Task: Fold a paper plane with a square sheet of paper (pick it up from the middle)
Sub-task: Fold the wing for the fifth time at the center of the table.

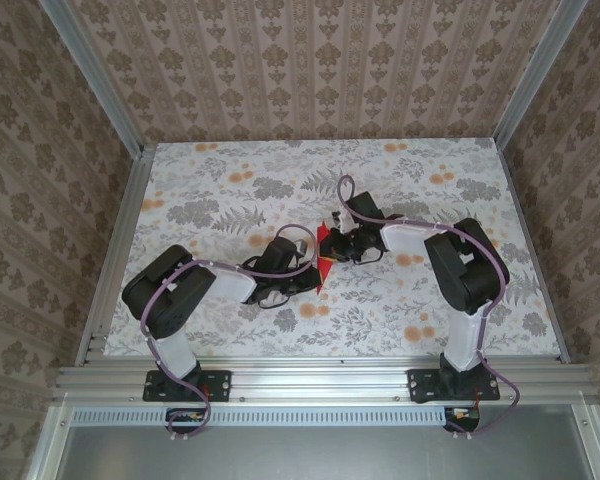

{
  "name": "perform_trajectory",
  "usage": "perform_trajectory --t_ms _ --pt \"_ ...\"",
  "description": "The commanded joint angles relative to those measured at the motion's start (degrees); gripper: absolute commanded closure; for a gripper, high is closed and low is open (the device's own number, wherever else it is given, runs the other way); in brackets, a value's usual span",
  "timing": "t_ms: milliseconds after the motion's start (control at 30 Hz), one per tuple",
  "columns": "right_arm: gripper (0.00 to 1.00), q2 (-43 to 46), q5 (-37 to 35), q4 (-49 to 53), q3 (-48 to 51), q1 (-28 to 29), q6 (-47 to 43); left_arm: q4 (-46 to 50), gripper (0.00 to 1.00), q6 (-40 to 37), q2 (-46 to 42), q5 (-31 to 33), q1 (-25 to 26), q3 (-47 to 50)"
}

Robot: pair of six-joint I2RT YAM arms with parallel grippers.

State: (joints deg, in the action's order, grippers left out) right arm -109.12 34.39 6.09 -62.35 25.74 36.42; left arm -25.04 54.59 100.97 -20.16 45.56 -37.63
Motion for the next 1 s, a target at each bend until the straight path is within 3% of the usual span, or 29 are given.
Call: perform_trajectory --t_ms 0,433,967 --pt "0.87 -1.8 1.6 -1.5 0.4 0.6 0.7 10.1 1.00 -2.3 2.1 -0.1 -0.7 3.3" --pt "0.88 -6.6 1.7 1.5 -2.3 1.6 -1.2 10.3 1.00 -2.6 2.8 -0.6 -0.9 3.1" --pt "0.89 -11.0 -8.6 5.4 -9.5 -0.8 -0.6 14.0 1.00 -6.2 2.1 -3.4 -0.9 5.4"
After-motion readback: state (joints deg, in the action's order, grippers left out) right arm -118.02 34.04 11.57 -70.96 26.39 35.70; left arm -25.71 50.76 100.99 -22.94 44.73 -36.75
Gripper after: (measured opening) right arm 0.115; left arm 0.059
